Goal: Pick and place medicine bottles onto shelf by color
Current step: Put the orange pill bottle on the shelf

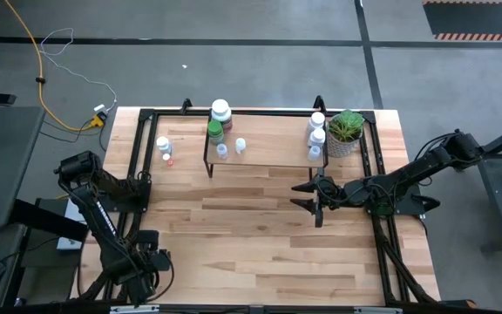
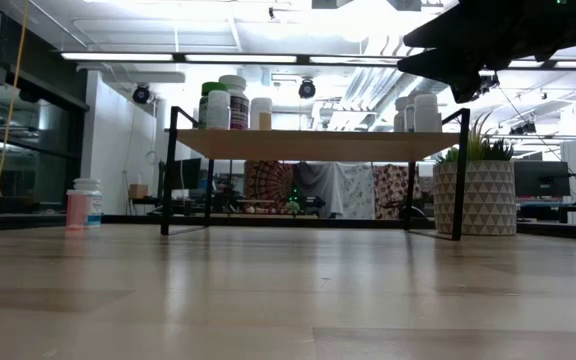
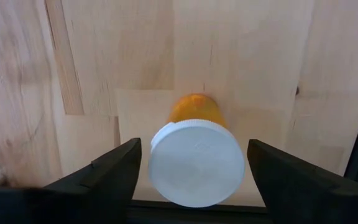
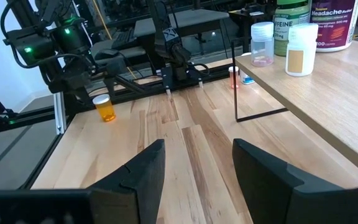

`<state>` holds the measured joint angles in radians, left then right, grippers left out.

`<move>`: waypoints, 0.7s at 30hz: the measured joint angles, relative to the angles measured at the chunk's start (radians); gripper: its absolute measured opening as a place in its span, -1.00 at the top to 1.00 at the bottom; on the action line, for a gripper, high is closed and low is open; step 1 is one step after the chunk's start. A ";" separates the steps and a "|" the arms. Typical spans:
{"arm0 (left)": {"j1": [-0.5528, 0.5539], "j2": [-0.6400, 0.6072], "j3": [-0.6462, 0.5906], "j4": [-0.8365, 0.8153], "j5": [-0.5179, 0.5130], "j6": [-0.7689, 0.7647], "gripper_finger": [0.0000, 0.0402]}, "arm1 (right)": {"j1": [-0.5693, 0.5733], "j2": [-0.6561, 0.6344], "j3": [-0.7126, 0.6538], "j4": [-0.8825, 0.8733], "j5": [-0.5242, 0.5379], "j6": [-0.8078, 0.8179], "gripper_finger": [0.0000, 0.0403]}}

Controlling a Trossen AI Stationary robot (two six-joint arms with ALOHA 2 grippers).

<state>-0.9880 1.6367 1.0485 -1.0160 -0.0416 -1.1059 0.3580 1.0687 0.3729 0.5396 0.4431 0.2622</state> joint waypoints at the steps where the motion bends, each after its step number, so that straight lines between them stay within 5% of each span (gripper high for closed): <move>1: 0.000 0.000 0.000 0.000 0.000 0.000 -0.37 | 0.000 0.000 0.000 0.000 0.000 -0.001 0.11; 13: 0.000 0.000 0.000 -0.003 -0.003 0.009 -0.03 | 0.000 0.000 0.000 0.000 0.000 0.002 0.11; 21: 0.002 0.000 0.000 -0.008 0.005 0.034 -0.02 | 0.000 0.000 0.000 0.000 0.000 0.002 0.11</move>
<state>-0.9862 1.6367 1.0481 -1.0245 -0.0364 -1.0714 0.3580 1.0687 0.3727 0.5394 0.4427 0.2642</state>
